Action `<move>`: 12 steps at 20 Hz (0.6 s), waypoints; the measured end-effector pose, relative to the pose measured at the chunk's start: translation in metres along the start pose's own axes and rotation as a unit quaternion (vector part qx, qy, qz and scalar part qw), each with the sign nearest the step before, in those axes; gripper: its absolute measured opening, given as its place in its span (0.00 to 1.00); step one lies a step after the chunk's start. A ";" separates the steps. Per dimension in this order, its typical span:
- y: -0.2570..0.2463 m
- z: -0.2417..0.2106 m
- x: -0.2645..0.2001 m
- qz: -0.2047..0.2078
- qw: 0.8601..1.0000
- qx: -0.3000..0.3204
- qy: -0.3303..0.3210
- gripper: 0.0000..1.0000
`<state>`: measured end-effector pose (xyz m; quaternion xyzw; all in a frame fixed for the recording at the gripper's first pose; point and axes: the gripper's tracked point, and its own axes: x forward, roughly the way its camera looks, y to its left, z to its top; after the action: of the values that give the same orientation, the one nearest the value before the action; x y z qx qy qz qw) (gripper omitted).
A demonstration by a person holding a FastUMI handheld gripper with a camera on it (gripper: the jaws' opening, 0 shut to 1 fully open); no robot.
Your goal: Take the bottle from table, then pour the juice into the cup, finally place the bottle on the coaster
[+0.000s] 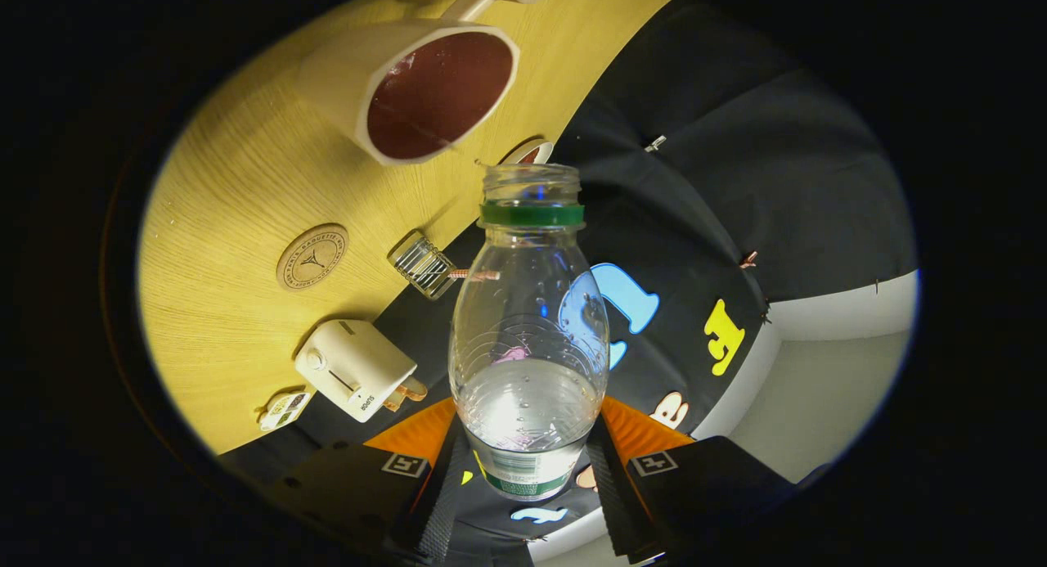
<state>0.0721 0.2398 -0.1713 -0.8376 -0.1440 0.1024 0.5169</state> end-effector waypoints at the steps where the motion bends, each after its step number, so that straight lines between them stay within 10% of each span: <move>1: 0.005 -0.001 0.001 0.008 1.000 0.008 0.003 0.74; 8: 0.059 0.013 -0.013 0.108 0.982 0.149 0.031 0.75; 12: 0.083 0.026 -0.024 0.176 0.933 0.309 0.057 0.75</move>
<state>0.0522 0.2181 -0.2567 -0.6528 0.0747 0.1830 0.7313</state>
